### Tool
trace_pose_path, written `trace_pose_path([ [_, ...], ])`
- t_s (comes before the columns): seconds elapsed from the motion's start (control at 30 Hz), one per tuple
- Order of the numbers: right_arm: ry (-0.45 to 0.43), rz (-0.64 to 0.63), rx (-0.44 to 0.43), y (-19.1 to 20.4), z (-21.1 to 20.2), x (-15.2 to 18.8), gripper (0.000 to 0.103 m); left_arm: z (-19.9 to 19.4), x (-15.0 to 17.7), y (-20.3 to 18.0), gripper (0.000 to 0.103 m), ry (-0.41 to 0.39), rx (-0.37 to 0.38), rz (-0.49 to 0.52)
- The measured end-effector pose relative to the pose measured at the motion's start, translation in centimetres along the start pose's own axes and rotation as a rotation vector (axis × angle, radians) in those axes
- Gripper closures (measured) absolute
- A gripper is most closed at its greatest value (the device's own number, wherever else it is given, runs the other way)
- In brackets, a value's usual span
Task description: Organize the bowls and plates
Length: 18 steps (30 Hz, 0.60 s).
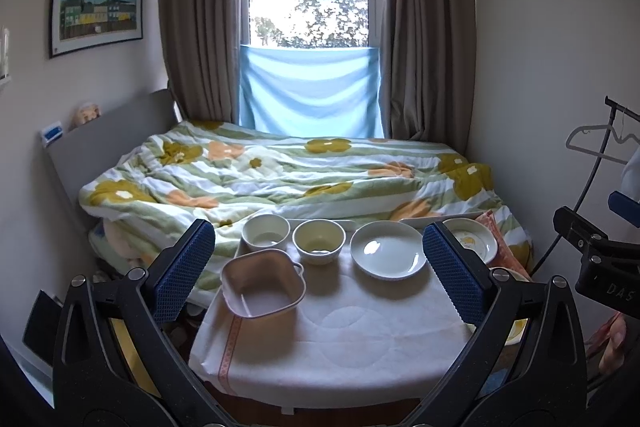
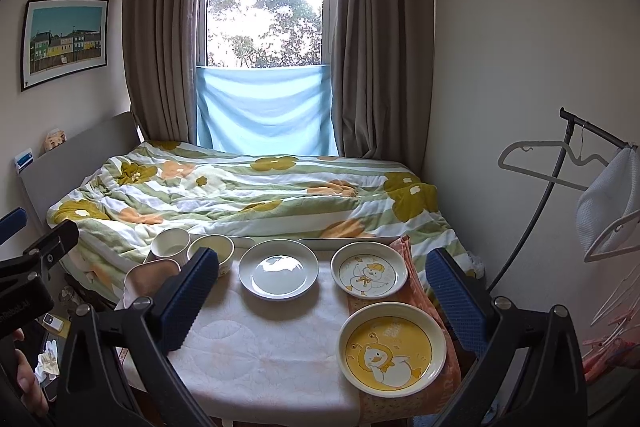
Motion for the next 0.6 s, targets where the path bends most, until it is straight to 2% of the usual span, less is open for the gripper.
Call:
trace_pose_path([
  [0.6,0.014,0.006,-0.006,0.03,-0.27,0.09,0.000,-0.19,0.01,-0.20,0.000,0.007,0.009,-0.008],
])
Point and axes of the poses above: each gripper's, at about its wrist camera, not at the fingertips, and z roughly the way its jaws point, y to its left, x to its underside, the point moved 6 cm from there along z, roughly the way its jaws point, and after that the axes turned 1 degree about y, right-handed, at the moved point
